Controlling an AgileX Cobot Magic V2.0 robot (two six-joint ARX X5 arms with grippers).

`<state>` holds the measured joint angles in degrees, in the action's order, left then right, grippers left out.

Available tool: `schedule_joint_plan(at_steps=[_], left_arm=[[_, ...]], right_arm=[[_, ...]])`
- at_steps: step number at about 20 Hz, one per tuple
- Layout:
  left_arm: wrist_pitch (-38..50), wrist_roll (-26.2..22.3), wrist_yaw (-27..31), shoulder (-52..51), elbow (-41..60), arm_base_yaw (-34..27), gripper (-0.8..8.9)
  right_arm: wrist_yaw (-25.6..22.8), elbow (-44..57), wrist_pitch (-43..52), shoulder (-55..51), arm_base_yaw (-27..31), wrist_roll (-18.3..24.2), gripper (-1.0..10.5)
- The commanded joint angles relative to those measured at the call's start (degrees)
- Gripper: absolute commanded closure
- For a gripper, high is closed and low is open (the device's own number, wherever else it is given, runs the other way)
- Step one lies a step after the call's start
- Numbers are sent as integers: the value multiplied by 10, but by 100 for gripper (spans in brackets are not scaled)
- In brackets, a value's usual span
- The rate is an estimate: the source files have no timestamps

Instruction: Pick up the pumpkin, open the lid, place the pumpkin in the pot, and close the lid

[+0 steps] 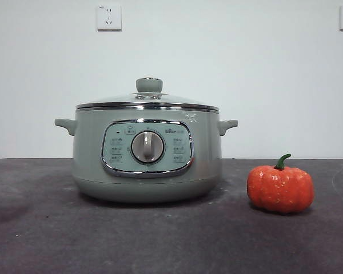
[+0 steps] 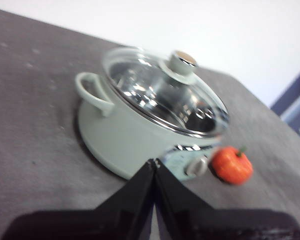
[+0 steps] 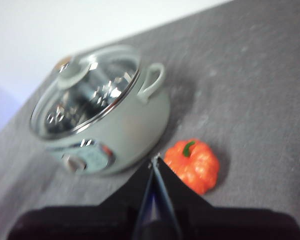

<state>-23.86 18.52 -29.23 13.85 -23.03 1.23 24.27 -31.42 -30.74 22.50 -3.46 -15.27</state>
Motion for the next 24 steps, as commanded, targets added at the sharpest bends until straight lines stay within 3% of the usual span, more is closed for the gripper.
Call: schedule_joint_plan(at_steps=[1, 13, 17, 18, 19, 20, 21, 22, 24], left_arm=[[-35, -68, -29, 40, -44, -2, 822], [-232, -222, -116, 174, -224, 0, 822], [-262, -234, -116, 185, -255, -1, 795], [-264, -231, -115, 186, -258, -1, 645], [-264, -230, -114, 186, -259, -1, 388], [-264, -230, -113, 186, -259, -1, 147], [-264, -230, -113, 186, -259, -1, 37], [-264, -230, -113, 186, -259, -1, 28], [-264, -230, -113, 186, -259, -1, 28]], right_arm=[[23, -66, -66, 46, -1, 80, 959], [28, -281, -345, 196, -24, 228, 958], [28, -288, -358, 199, -28, 231, 937], [28, -288, -357, 199, -28, 227, 934], [28, -288, -357, 199, -28, 226, 863], [28, -288, -356, 199, -28, 226, 693], [28, -288, -355, 199, -28, 221, 496], [28, -288, -352, 199, -28, 210, 301], [29, -288, -351, 204, -28, 204, 250]])
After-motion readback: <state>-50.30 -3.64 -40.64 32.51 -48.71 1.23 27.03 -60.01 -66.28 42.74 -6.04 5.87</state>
